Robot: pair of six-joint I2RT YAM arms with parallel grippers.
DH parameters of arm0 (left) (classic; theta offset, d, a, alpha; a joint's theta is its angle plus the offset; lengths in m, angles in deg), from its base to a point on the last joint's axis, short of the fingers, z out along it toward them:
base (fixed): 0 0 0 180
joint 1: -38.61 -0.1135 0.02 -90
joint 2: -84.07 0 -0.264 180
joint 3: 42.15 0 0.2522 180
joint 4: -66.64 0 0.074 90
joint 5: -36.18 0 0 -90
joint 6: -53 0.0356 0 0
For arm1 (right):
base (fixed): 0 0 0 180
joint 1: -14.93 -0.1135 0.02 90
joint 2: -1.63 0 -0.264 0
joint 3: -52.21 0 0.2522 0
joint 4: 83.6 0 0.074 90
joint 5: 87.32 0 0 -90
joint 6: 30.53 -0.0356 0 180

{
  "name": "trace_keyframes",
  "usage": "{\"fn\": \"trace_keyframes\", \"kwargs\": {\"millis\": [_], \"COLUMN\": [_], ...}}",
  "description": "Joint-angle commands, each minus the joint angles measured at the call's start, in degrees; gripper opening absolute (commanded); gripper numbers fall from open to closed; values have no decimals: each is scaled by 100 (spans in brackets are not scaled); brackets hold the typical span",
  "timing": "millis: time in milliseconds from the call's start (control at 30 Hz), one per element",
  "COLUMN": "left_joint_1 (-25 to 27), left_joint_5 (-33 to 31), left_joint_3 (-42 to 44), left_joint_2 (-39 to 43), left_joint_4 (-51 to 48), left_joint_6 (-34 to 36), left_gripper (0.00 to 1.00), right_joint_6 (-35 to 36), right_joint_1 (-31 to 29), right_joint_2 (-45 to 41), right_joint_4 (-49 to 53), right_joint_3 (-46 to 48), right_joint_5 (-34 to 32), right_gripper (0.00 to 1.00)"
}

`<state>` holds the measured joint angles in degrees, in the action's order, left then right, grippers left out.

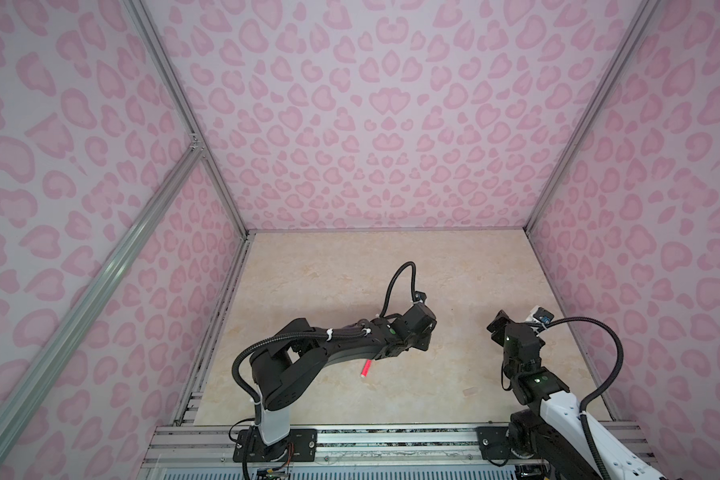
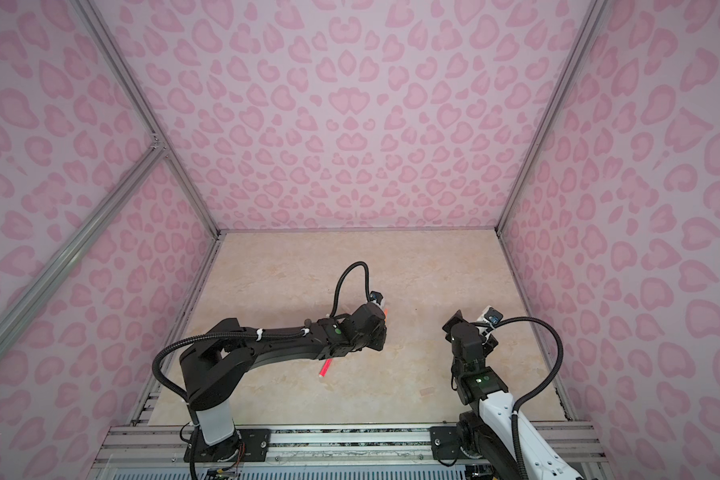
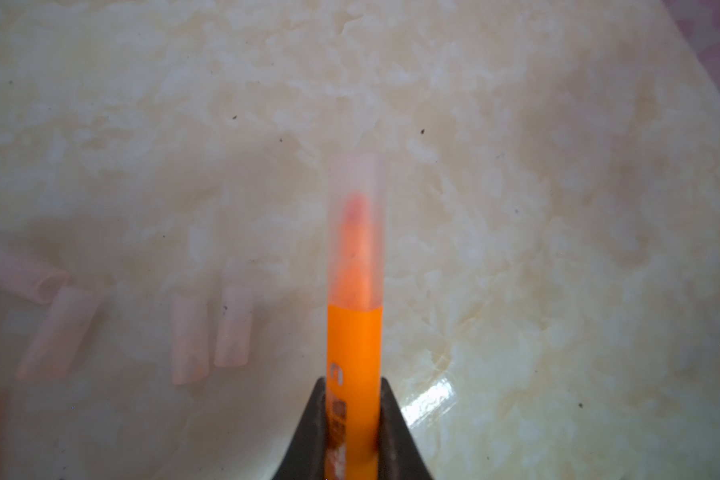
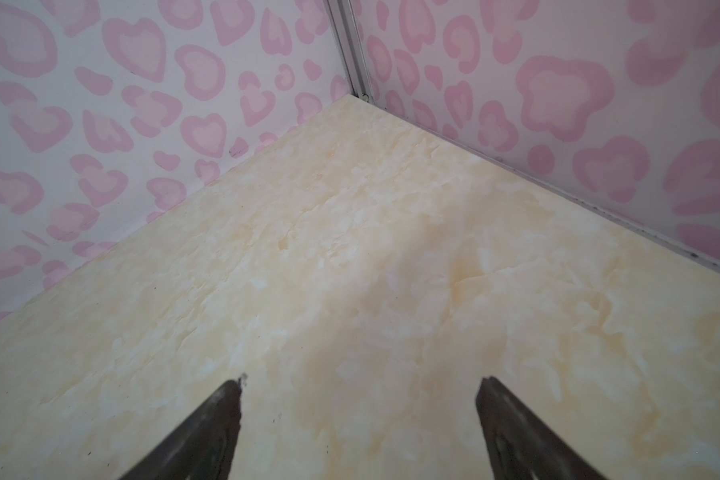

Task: Insert the pens into the pen caps
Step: 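Carry the capped marker to the pens with the left gripper while the right withdraws, then lower the capped orange marker onto the table and open the left gripper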

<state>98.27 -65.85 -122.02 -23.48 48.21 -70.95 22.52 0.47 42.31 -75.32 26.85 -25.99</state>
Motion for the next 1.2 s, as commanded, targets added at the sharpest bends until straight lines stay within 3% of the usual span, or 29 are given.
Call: {"fn": "trace_keyframes", "kwargs": {"millis": [0, 567, 1033, 1067, 1167], "left_joint_1": [241, 476, 443, 417, 323], "left_joint_5": [-330, -97, -68, -13, 25], "left_joint_3": [-156, -1296, -1353, -1357, -1279], "left_joint_2": [-217, -1203, -974, -929, -699], "left_joint_4": [-310, -898, -969, -957, -946], "left_joint_6": [-141, 196, 521, 570, 642], "left_gripper": [3, 4, 35, 42, 44], "right_joint_6": [7, 168, 189, 187, 180], "right_joint_1": [27, 22, 27, 22, 22], "right_joint_2": [-130, -1094, -456, -447, -393], "right_joint_4": [-407, -252, -378, -376, -375], "right_joint_3": [124, 484, 271, 258, 242], "right_joint_5": [130, 448, 520, 499, 468], "right_gripper": [89, 87, 87, 87, 87]}}
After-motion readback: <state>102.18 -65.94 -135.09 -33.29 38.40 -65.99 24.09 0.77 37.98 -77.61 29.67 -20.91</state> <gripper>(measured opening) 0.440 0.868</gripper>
